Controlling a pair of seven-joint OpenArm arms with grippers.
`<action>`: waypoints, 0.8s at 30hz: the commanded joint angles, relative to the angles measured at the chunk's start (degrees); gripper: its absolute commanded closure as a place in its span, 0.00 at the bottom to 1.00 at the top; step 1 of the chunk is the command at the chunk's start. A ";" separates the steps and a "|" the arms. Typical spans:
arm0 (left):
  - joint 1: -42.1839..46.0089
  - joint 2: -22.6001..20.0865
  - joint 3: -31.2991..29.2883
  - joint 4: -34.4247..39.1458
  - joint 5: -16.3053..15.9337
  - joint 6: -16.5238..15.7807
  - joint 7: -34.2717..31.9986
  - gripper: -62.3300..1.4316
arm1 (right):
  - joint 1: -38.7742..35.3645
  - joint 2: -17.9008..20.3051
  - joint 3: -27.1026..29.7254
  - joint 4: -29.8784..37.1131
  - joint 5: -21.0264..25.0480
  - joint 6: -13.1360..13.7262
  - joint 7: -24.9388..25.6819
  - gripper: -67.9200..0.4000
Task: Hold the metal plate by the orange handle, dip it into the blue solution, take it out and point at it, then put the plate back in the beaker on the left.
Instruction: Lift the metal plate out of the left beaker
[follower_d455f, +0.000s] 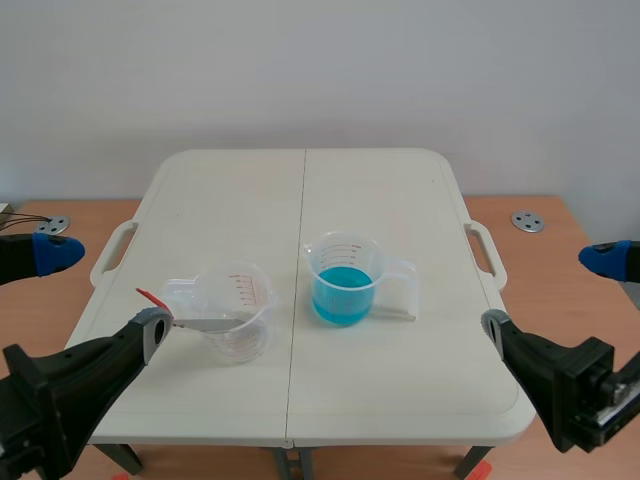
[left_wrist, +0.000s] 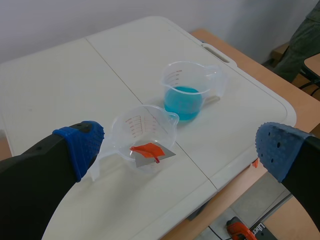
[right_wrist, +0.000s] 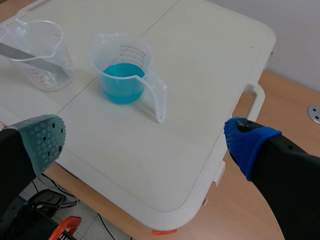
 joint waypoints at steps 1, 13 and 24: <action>-0.17 0.28 0.17 0.59 -0.35 0.00 -0.57 0.00 | 1.40 0.42 0.02 0.28 0.22 0.70 1.92 0.02; -0.17 0.28 0.17 0.59 -0.33 0.02 -0.52 0.05 | 6.32 0.44 -5.16 0.28 -0.04 3.28 1.66 0.02; 1.31 0.24 -1.29 0.61 -0.37 0.50 0.04 0.93 | 16.35 0.42 -14.21 0.15 -0.04 3.28 -2.84 0.02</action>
